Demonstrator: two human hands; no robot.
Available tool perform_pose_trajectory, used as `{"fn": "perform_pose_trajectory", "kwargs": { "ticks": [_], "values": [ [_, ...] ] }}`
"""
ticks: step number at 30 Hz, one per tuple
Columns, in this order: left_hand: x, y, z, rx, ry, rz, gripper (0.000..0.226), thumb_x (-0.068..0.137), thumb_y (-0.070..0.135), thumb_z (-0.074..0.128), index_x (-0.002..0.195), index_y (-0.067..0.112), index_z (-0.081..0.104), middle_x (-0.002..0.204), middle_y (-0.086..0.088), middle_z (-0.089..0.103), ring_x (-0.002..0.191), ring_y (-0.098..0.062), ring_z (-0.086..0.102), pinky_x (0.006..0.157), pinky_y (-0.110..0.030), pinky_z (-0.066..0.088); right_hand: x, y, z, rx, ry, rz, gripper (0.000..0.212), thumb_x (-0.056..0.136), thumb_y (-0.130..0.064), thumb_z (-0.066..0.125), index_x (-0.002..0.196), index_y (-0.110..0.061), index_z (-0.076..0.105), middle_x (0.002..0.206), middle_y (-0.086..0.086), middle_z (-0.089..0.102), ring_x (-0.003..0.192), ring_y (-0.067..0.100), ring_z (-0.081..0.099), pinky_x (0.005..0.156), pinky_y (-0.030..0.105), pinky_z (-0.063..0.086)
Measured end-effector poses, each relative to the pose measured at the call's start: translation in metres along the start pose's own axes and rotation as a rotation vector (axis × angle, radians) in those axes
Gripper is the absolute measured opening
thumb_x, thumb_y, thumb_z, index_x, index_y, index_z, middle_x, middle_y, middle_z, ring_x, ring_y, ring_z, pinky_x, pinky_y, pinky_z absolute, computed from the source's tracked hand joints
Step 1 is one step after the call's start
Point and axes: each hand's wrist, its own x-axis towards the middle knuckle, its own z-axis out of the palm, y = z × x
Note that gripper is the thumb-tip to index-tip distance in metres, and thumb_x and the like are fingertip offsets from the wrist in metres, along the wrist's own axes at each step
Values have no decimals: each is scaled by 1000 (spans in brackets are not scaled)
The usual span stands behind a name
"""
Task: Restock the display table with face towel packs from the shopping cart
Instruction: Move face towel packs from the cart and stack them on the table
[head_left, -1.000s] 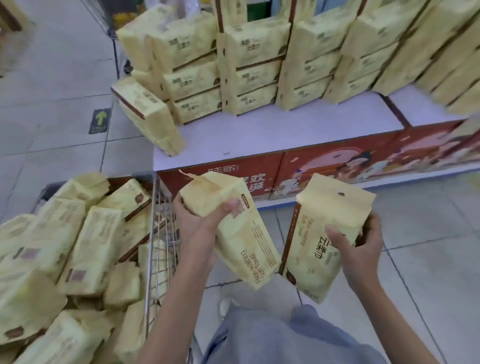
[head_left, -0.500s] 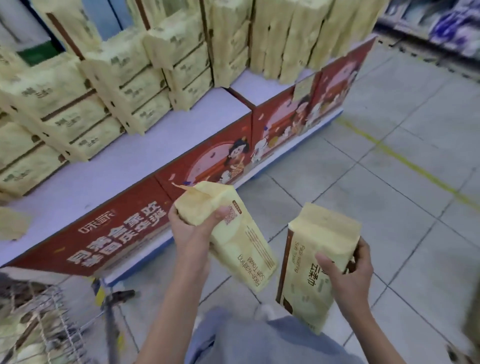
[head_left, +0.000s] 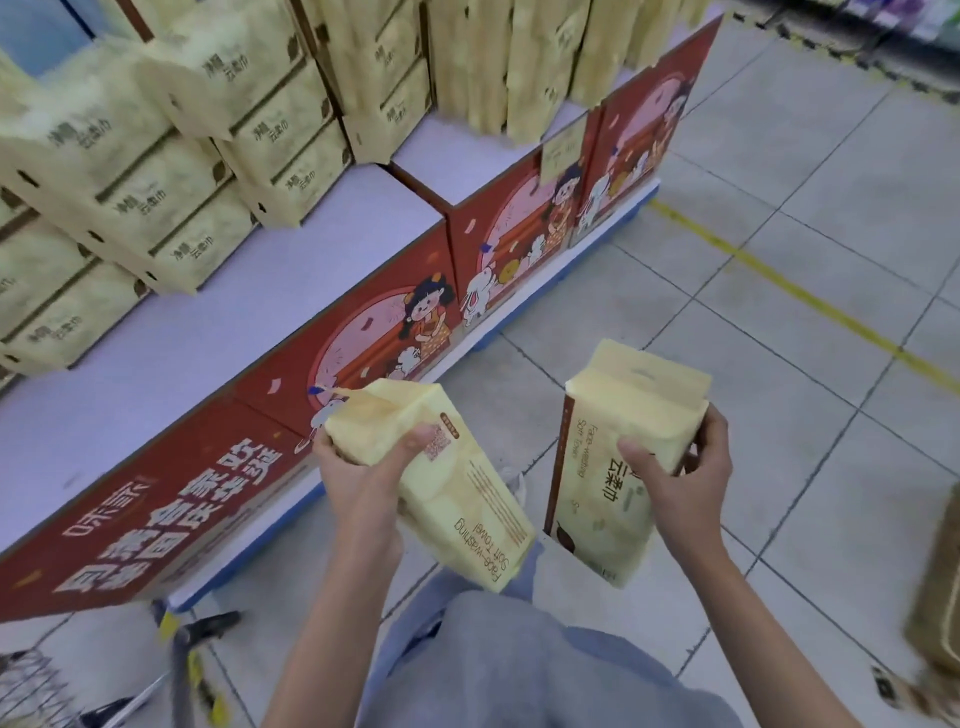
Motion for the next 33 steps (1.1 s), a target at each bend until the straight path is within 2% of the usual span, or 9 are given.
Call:
{"fn": "perform_pose_trajectory", "kwargs": {
  "ticks": [6,10,14,16,19,25,28,31,33],
  "values": [
    [71,26,66,1,42,-19,79,63,7,81,125,25,36,116,3,56,102,-17,59,69,-31,50,94,-10,29,-13,10,15,83,45,-45,71,118,-15,46,103,-16,54,85,-17,54,67,5,45],
    [118,52,120,32,-2,-23,75,63,12,82,120,30,37,114,6,57,107,-22,59,86,-46,52,142,-15,35,-36,62,18,83,43,-46,71,116,-15,46,104,-14,54,85,-17,54,67,4,45],
    [151,74,170,47,-61,-2,93,42,26,84,122,30,37,113,7,59,106,-21,61,89,-47,52,186,-17,35,-48,105,23,84,43,-47,72,117,-15,47,105,-15,55,87,-17,54,69,2,44],
    [170,82,193,29,-75,-16,106,33,26,90,124,31,37,115,5,59,105,-22,62,89,-49,52,211,-15,38,-54,117,21,84,43,-46,72,117,-15,47,105,-14,55,87,-17,55,69,2,44],
    [197,89,226,21,-53,-30,107,33,31,89,127,31,37,119,3,59,106,-23,62,89,-51,53,253,-11,44,-55,104,28,85,44,-46,73,119,-16,47,107,-14,55,90,-15,55,72,4,46],
    [234,96,281,-69,98,-21,99,48,17,88,133,24,36,120,0,57,104,-23,62,81,-44,55,359,-17,64,-93,-55,2,88,42,-47,74,120,-15,48,108,-18,55,93,-15,54,75,6,46],
    [244,99,301,-132,197,-28,102,46,20,87,134,23,35,119,1,57,102,-22,62,82,-44,54,415,-31,82,-102,-174,-15,83,41,-46,75,116,-23,48,106,-19,57,96,-11,55,80,18,47],
    [247,101,312,-213,290,5,105,43,18,86,135,17,36,111,5,59,94,-16,62,71,-33,52,461,-43,106,-125,-325,-50,73,43,-46,76,109,-35,48,107,-17,57,99,-4,56,82,23,51],
    [248,101,315,-262,358,16,103,43,22,83,135,14,38,108,4,61,90,-14,63,67,-29,50,482,-48,126,-130,-434,-81,74,44,-47,77,111,-33,48,109,-10,58,104,5,57,86,28,52]
  ]
}}
